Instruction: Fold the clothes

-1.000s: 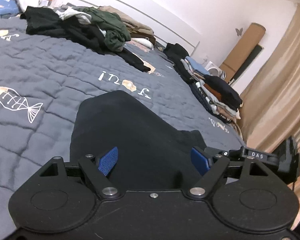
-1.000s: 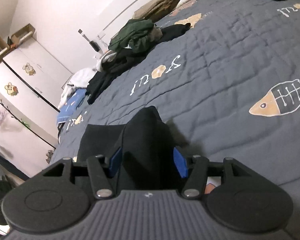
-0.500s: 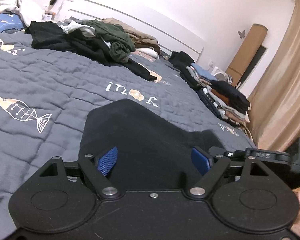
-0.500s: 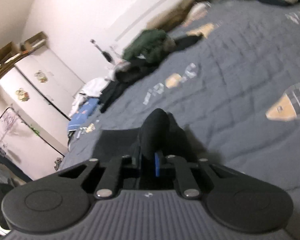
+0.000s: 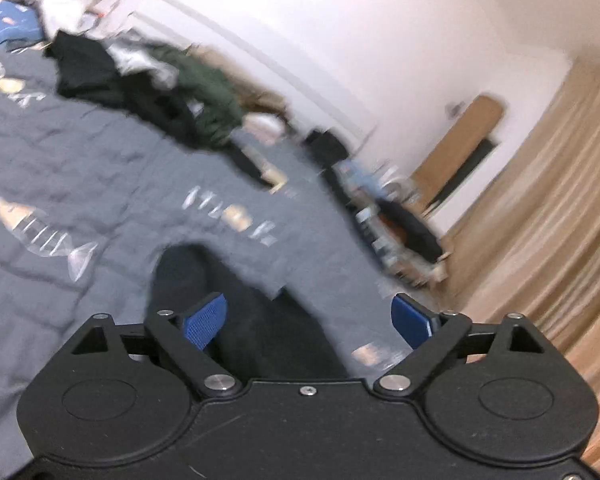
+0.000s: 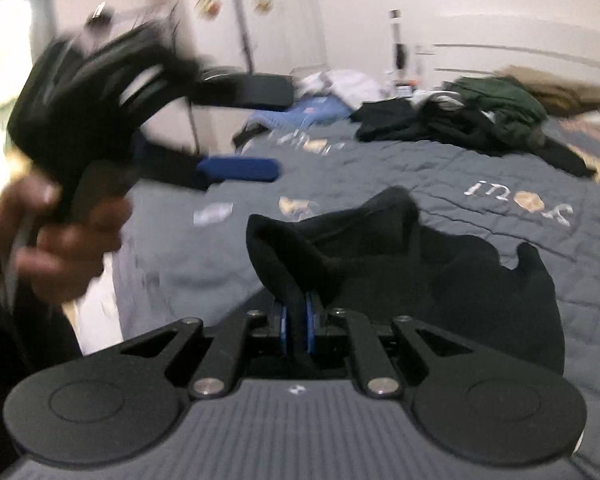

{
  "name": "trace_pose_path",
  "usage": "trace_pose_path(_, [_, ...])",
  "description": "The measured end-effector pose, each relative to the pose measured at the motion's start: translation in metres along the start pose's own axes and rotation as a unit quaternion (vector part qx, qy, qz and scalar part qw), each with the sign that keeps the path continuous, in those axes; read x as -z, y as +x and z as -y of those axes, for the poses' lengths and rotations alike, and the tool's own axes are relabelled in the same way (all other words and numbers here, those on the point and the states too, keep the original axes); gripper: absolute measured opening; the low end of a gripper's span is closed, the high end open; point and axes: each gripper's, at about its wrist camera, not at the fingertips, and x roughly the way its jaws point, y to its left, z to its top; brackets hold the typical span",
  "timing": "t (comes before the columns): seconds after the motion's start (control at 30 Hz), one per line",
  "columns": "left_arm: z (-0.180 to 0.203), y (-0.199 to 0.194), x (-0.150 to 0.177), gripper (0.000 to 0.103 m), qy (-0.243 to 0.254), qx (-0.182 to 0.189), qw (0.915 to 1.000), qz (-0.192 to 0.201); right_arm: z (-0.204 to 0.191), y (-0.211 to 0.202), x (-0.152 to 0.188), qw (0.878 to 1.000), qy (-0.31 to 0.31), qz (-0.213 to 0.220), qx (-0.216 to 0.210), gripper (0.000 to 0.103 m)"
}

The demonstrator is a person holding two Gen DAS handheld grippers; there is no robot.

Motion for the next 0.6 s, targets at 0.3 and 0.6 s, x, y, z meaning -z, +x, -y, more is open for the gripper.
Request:
trace_pose_path(0.3, [-0.007, 0.049, 0.03, 0.026, 0.008, -0.05, 0.9944, -0.093, 0.031, -0.026, -0.019, 0.998, 0.043, -0.03, -0.045, 0.024])
trace_pose_path(0.6, [-0.014, 0.046, 0.035, 0.025, 0.018, -0.05, 0.9931, -0.105, 0.156, -0.062, -0.006, 0.968, 0.221, 0.089, 0.081, 0.045])
